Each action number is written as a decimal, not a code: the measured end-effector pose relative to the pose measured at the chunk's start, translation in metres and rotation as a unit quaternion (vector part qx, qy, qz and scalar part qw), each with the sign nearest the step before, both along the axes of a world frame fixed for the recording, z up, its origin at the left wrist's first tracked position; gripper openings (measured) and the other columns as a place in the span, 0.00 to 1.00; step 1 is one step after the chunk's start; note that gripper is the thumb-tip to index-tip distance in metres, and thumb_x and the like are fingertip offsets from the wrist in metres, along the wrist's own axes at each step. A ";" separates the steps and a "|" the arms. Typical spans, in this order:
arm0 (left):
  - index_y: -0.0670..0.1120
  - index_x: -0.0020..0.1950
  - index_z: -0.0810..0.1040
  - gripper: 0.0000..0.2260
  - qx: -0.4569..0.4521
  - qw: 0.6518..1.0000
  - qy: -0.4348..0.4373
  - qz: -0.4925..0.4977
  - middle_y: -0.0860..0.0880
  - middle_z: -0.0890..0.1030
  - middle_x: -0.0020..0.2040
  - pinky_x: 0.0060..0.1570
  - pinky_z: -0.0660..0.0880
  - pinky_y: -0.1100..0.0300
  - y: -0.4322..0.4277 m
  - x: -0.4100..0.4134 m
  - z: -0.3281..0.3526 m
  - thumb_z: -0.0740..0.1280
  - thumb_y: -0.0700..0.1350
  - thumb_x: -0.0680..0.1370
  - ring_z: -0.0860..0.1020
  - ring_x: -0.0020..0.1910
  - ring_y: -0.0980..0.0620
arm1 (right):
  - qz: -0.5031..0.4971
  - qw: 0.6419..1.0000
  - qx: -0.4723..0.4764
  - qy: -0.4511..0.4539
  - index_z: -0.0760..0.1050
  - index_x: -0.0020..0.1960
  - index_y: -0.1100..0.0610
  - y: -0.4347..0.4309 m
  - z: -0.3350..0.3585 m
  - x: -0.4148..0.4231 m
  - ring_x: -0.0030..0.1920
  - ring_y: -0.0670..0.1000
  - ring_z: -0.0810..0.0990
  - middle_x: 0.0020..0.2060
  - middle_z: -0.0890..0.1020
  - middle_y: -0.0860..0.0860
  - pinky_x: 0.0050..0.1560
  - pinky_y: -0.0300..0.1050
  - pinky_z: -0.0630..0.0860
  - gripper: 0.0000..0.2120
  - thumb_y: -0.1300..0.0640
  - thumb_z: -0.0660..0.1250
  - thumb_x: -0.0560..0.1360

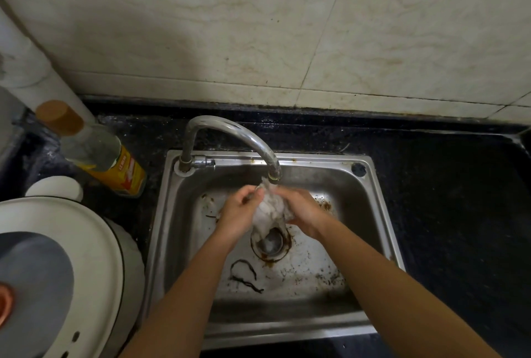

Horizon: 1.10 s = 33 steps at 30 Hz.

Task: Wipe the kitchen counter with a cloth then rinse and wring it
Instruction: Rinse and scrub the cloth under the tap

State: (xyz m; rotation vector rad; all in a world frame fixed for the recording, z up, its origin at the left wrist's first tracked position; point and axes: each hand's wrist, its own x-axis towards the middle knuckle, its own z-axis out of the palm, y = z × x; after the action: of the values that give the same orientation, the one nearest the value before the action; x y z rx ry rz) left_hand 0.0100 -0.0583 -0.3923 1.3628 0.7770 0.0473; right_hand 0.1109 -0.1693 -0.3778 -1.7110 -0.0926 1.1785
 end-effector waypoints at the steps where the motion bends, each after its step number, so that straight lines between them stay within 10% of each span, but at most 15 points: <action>1: 0.49 0.52 0.80 0.09 0.002 1.000 0.003 0.007 0.49 0.84 0.45 0.44 0.78 0.60 -0.002 0.001 0.000 0.63 0.52 0.79 0.82 0.45 0.53 | -0.018 1.000 0.002 -0.008 0.79 0.56 0.61 0.002 -0.003 -0.001 0.50 0.56 0.84 0.48 0.85 0.58 0.53 0.50 0.79 0.16 0.49 0.65 0.77; 8: 0.46 0.61 0.78 0.13 -0.052 0.997 0.012 0.064 0.48 0.82 0.52 0.44 0.76 0.65 0.002 -0.004 0.001 0.69 0.42 0.76 0.81 0.48 0.53 | -0.123 0.990 -0.017 -0.060 0.75 0.44 0.60 0.012 -0.011 0.001 0.36 0.51 0.78 0.35 0.80 0.54 0.34 0.43 0.74 0.02 0.62 0.66 0.76; 14: 0.50 0.62 0.76 0.20 -0.118 0.989 -0.007 0.088 0.47 0.83 0.51 0.47 0.78 0.60 0.017 -0.010 -0.001 0.72 0.35 0.72 0.82 0.48 0.52 | -0.124 0.992 0.020 0.007 0.79 0.53 0.60 0.007 -0.008 0.007 0.50 0.57 0.83 0.48 0.84 0.57 0.54 0.53 0.79 0.07 0.63 0.67 0.76; 24: 0.44 0.49 0.81 0.14 -0.125 0.981 0.090 0.115 0.48 0.84 0.43 0.46 0.78 0.59 0.000 -0.002 -0.006 0.65 0.54 0.78 0.82 0.42 0.53 | -0.071 0.993 0.095 0.013 0.78 0.54 0.59 0.002 -0.003 0.005 0.47 0.54 0.82 0.48 0.83 0.57 0.52 0.49 0.77 0.07 0.62 0.64 0.78; 29: 0.42 0.51 0.79 0.08 -0.173 0.974 0.047 0.136 0.46 0.83 0.43 0.34 0.77 0.64 0.000 0.004 -0.001 0.69 0.46 0.76 0.82 0.41 0.54 | -0.081 0.992 0.097 0.020 0.78 0.54 0.60 0.000 -0.004 0.005 0.47 0.55 0.82 0.47 0.83 0.58 0.52 0.52 0.79 0.07 0.62 0.65 0.77; 33: 0.44 0.50 0.76 0.07 -0.173 0.965 0.021 0.195 0.46 0.83 0.48 0.44 0.79 0.61 0.002 0.007 -0.001 0.65 0.47 0.79 0.82 0.48 0.52 | -0.109 0.992 0.065 -0.007 0.78 0.52 0.59 0.002 -0.005 0.001 0.41 0.51 0.83 0.43 0.85 0.54 0.42 0.47 0.80 0.05 0.62 0.65 0.78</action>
State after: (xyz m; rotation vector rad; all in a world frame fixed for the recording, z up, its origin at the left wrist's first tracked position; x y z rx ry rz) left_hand 0.0170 -0.0561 -0.3933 0.8697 1.0290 0.1849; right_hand 0.1116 -0.1675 -0.3830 -1.5724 0.0100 0.9773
